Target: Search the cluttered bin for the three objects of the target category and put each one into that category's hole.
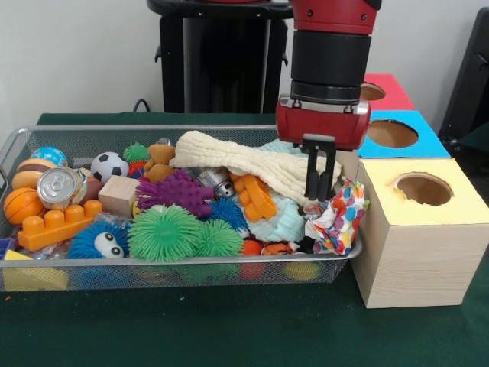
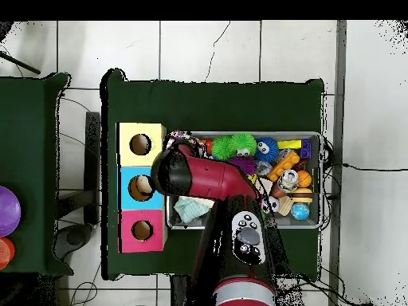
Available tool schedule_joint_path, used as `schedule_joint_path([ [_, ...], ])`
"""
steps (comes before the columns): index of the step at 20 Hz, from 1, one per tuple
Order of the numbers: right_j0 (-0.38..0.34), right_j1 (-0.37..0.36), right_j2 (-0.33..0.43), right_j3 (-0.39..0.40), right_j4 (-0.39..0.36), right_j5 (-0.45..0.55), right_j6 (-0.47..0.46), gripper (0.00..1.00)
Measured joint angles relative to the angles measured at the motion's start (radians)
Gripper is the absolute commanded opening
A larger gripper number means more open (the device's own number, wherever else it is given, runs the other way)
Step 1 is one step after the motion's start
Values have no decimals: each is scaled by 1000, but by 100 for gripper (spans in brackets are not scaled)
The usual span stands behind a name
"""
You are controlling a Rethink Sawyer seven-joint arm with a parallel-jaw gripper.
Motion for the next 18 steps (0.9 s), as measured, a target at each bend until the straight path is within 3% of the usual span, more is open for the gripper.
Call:
schedule_joint_path([
  [18,8,61,9,17,-5,-59,0,0],
])
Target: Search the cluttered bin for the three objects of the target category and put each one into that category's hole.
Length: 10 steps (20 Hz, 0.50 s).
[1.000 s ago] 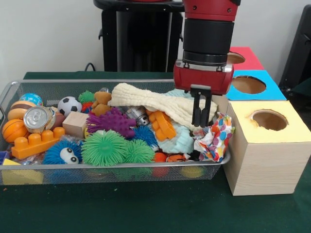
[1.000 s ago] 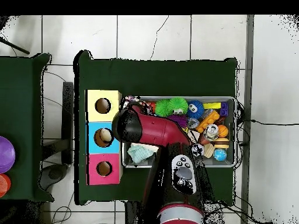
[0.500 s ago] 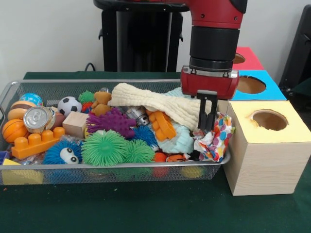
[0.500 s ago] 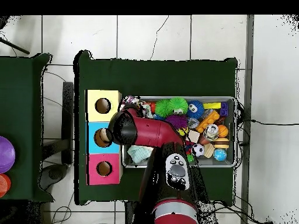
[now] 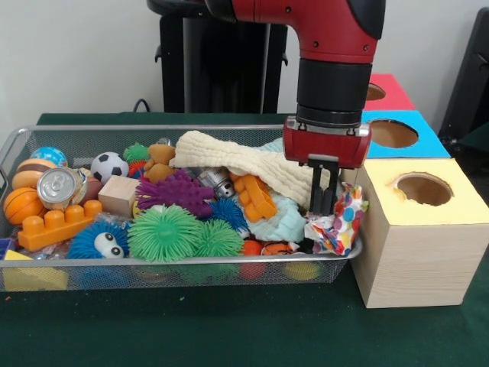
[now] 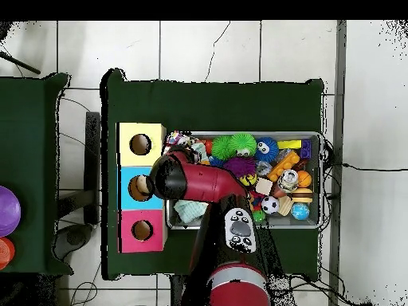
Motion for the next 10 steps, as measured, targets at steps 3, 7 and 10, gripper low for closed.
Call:
schedule_joint_path([
  [3,-1,3,2,2,0,-12,0,0],
  [7,-1,3,2,4,0,-25,0,100],
  [10,-1,3,2,5,0,-27,0,100],
])
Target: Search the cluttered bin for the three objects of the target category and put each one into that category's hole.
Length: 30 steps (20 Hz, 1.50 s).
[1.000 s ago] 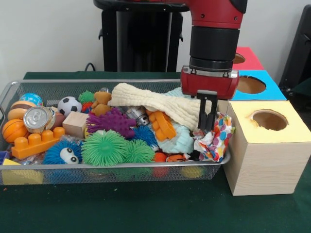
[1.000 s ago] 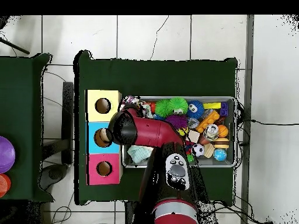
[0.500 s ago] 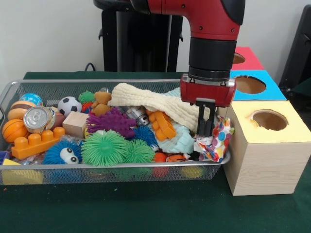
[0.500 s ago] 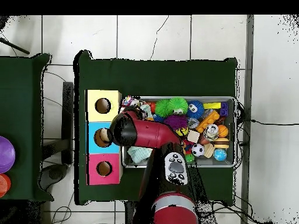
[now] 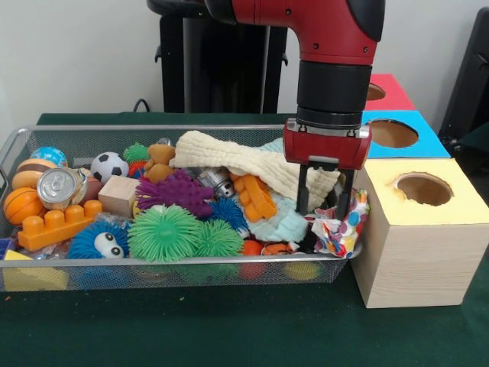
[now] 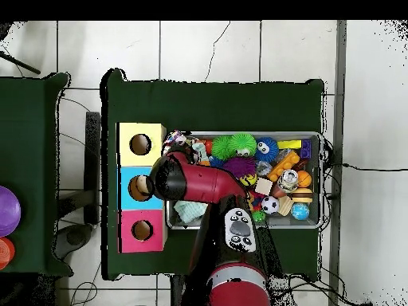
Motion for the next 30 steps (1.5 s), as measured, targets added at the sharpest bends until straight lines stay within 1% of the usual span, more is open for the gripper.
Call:
schedule_joint_path([
  [11,-4,0,4,4,0,-1,0,100],
  [18,-30,4,35,2,0,-1,0,100],
  [25,-32,49,48,-28,1,-1,0,100],
  [30,-35,68,56,-45,1,-1,0,100],
])
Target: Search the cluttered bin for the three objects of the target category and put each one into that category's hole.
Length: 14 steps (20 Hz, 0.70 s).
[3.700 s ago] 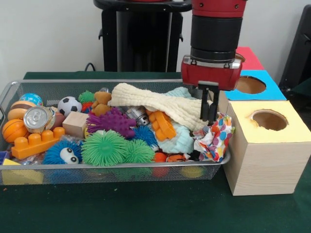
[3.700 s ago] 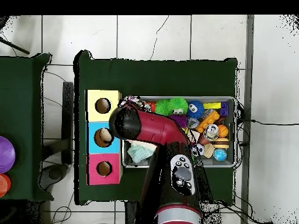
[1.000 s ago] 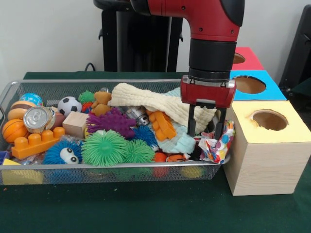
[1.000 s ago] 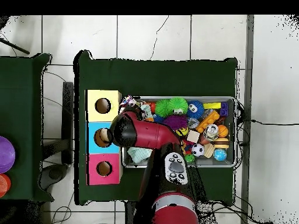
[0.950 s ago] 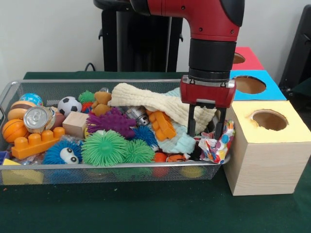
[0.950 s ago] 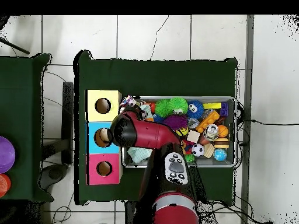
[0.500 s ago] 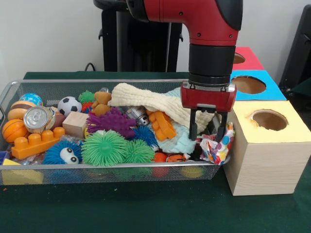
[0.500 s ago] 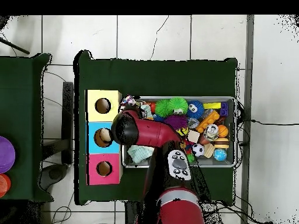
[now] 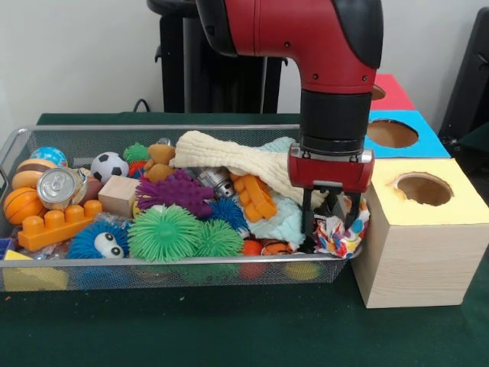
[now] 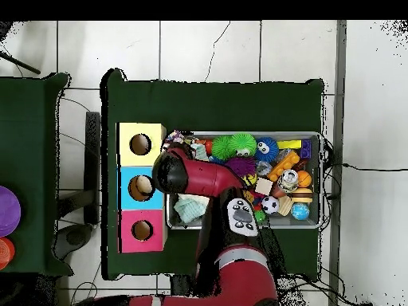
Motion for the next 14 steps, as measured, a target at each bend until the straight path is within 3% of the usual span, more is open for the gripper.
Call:
schedule_joint_path([
  [1,1,3,1,-5,0,0,0,0],
  [14,5,17,1,-23,0,0,0,0],
])
